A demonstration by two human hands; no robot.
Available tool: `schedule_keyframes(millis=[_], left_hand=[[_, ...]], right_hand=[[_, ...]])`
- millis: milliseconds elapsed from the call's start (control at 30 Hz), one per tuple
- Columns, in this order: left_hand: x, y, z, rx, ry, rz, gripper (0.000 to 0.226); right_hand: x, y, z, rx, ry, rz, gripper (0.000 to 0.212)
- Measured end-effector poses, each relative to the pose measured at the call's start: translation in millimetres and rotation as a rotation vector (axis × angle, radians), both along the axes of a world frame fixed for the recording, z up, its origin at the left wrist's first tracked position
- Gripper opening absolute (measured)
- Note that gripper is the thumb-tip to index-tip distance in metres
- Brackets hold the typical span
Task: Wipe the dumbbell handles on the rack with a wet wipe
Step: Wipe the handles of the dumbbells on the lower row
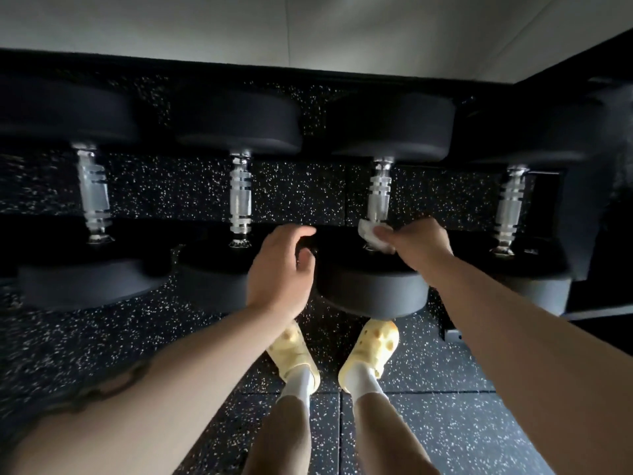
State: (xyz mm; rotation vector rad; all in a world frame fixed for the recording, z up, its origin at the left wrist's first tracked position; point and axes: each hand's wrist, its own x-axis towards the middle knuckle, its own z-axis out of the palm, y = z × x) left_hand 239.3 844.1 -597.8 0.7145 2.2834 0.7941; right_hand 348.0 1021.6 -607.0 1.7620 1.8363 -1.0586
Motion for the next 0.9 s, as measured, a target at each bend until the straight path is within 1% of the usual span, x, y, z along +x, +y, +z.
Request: schedule_keyframes(millis=[67,100,167,233,300,367,433,500,533,567,633,700,767,800,900], left_hand=[[-18,-13,1,0.027,0.146,0.022,0.029],[-28,-21,-3,-0.001,0.205,0.034,0.029],[-44,-39,-12,-0.158,0.298,0.036,0.033],[-54,-56,-17,-0.3,0.296,0.014,0.043],[-59,-66,-21,-0.307,0.246,0.006,0.05],[-61,-68,-22,-0.291,0.176,0.122,0.05],[-64,-64,-24,-0.284,0.034,0.358,0.048],[-68,-60,-27,-0.248,-0.102,0.594,0.044],[-69,-58,-28,-0.229,-0.133,0.681,0.042],[-70,-55,-30,-0.213,-0.147,0.748,0.041],[-68,-52,-35,-0.192,-0.122,0.848,0.039],[-64,-54,-37,-0.172,-0.08,0.91,0.038],[-62,-54,-37,-0.159,-0.076,0.924,0.036],[-62,-54,-38,-0.152,-0.07,0.898,0.035],[-64,-60,-39,-0.128,0.006,0.707,0.041]], right_hand=[[-1,-11,7,0.106,-0.076,0.1,0.035],[-5,-17,15,0.136,-0.098,0.181,0.032],[-13,-30,30,0.137,-0.063,0.26,0.025],[-23,-48,41,0.156,-0.047,0.34,0.021],[-36,-69,44,0.201,-0.051,0.47,0.019],[-52,-88,38,0.164,0.022,0.532,0.016],[-69,-104,30,0.071,0.142,0.468,0.018],[-86,-114,25,0.021,0.265,0.285,0.022],[-95,-117,22,0.0,0.31,0.188,0.024],[-103,-119,16,-0.043,0.334,0.114,0.024],[-118,-126,2,-0.172,0.267,0.09,0.021],[-129,-131,-13,-0.193,0.144,0.12,0.023],[-133,-127,-27,-0.176,0.069,0.125,0.032],[-135,-125,-34,-0.181,0.058,0.117,0.034],[-149,-121,-42,-0.249,0.035,0.281,0.03]])
